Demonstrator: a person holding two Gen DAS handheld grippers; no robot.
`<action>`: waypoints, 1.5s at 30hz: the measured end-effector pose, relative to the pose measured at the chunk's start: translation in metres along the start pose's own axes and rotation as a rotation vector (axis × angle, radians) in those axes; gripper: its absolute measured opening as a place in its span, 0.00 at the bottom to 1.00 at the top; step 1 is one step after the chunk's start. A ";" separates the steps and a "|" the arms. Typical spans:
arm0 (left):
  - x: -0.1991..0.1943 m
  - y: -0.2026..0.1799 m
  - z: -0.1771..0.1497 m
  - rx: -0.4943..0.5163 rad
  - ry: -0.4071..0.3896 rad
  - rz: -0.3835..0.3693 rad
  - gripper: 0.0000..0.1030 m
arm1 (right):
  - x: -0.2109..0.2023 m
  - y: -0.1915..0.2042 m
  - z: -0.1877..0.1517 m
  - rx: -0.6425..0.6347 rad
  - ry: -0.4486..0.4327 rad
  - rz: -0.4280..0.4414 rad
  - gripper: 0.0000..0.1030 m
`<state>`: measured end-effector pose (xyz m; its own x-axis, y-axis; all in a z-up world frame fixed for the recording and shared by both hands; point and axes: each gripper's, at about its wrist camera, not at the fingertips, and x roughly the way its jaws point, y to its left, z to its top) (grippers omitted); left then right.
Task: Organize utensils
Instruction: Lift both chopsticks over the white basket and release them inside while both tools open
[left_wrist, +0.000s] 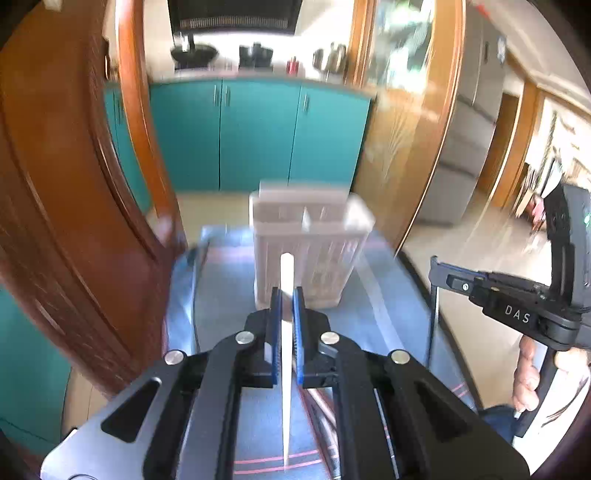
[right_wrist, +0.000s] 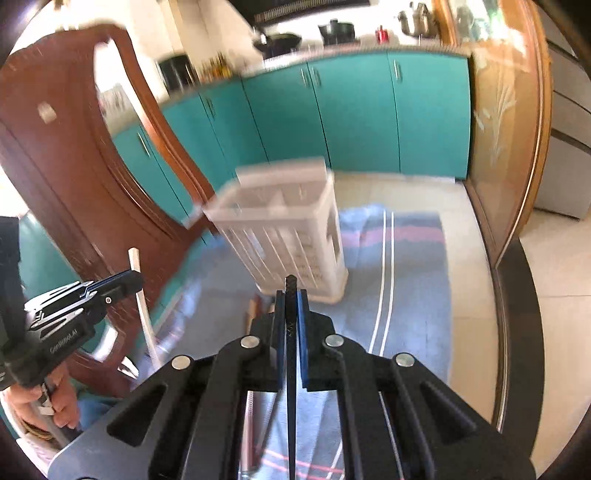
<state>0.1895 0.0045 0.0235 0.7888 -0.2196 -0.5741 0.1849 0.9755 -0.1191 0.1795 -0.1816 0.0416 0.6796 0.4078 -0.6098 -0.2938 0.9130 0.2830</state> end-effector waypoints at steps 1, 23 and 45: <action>-0.010 0.001 0.008 -0.003 -0.025 -0.007 0.07 | -0.014 0.003 0.007 0.005 -0.033 0.004 0.07; 0.041 0.017 0.131 -0.093 -0.268 0.121 0.07 | 0.010 -0.001 0.096 0.037 -0.381 -0.162 0.07; 0.009 0.020 0.028 -0.035 -0.405 0.243 0.39 | 0.002 -0.084 -0.003 0.249 -0.343 -0.356 0.62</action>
<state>0.2174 0.0220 0.0386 0.9731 0.0346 -0.2277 -0.0477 0.9975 -0.0519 0.2034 -0.2573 0.0138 0.9003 0.0092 -0.4352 0.1330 0.9461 0.2953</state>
